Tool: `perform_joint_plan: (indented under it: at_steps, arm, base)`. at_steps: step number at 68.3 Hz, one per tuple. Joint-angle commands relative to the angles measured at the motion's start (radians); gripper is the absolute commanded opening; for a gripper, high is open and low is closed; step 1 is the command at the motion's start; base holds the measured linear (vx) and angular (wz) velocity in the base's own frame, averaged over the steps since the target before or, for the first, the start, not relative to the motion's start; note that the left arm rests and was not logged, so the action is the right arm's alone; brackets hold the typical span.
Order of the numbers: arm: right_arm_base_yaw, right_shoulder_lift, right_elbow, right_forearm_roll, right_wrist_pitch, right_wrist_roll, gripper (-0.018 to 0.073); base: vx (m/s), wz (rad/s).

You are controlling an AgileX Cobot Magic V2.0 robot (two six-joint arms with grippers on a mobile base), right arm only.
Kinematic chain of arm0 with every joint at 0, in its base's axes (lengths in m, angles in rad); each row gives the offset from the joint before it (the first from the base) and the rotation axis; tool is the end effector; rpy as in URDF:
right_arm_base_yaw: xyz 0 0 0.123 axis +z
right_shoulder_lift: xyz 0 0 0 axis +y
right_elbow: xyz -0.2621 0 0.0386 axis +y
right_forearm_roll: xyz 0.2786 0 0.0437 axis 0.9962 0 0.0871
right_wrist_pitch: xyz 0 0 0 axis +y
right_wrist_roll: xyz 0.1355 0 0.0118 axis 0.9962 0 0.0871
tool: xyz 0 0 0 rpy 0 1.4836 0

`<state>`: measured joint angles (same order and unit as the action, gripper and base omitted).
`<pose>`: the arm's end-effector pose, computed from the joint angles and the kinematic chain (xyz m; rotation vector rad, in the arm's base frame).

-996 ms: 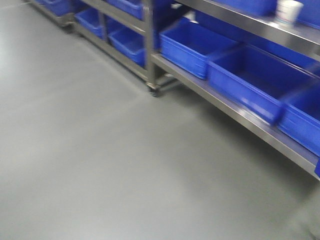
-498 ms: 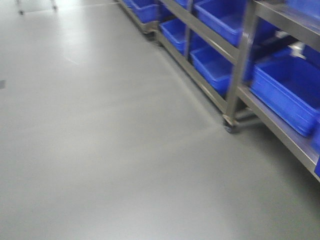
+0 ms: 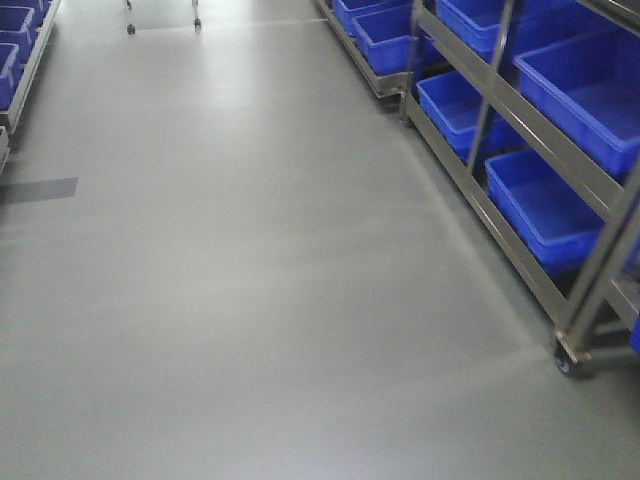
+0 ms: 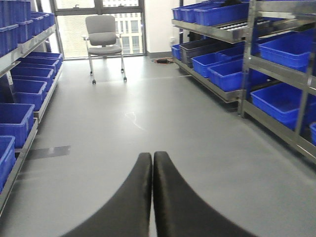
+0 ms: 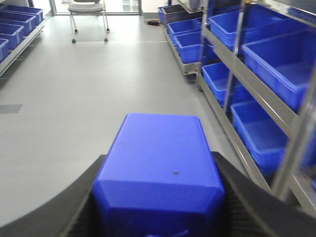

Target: Pour parts from conveyor to right shelf

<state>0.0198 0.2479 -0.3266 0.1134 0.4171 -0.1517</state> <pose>0.1612 0.0094 0.2567 -0.0940 1.8170 0.0218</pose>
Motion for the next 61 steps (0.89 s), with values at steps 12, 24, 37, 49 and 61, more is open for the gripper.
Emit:
perform_joint_plan:
  at_steps: [12,24,37,49,61]
  arm:
    - [-0.001,0.014,-0.027,0.001,-0.083,0.002,-0.0006]
    - [-0.001,0.014,-0.027,0.001,-0.083,0.002,-0.0006]
    - [-0.001,0.014,-0.027,0.001,-0.084,0.002,-0.0006]
    - [-0.001,0.014,-0.027,0.001,-0.084,0.002,-0.0006]
    - [-0.001,0.014,-0.027,0.001,-0.084,0.002,-0.0006]
  base:
    - [0.67,0.19]
    - [0.66,0.13]
    - [0.66,0.11]
    - [0.65,0.07]
    - [0.64,0.02]
